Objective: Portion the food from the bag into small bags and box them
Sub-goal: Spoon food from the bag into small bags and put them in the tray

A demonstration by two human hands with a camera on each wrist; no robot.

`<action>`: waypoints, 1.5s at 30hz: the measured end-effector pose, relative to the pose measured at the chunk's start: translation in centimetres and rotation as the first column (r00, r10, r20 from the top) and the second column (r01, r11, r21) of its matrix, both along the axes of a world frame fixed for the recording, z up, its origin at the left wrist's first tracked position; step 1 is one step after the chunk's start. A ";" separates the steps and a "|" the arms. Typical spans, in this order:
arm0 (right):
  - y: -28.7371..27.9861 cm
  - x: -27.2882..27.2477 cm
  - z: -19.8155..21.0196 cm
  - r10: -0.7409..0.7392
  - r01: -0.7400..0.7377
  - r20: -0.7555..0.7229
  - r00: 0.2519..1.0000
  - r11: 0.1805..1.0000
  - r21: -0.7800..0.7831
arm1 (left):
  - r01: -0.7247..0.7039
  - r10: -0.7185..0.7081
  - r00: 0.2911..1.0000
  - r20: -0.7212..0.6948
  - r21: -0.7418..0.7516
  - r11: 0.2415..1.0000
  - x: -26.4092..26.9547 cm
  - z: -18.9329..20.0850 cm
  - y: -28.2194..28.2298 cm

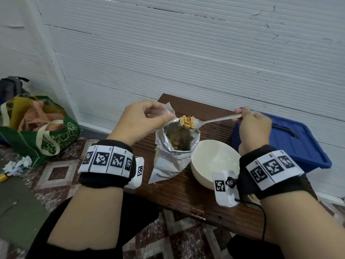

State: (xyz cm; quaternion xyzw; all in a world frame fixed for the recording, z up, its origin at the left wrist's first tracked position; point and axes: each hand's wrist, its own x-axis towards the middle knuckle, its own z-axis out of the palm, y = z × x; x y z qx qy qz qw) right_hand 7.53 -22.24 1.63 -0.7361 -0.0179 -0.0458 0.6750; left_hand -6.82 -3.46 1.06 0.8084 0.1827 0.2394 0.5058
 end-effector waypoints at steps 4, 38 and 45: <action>-0.3 0.6 1.9 0.015 -0.012 0.077 0.997 0.999 -0.040 | 0.019 -0.018 1.000 -0.017 0.062 0.998 0.3 -0.2 -0.4; 1.0 -1.7 2.9 0.082 -0.098 0.566 0.820 0.995 -0.003 | -0.027 0.027 0.999 0.030 -0.017 1.000 1.1 -0.6 -0.4; 1.4 -2.4 -0.8 0.385 -0.184 0.533 0.753 0.901 -0.392 | 0.015 -0.015 1.000 -0.005 -0.030 0.999 1.1 -0.8 -0.5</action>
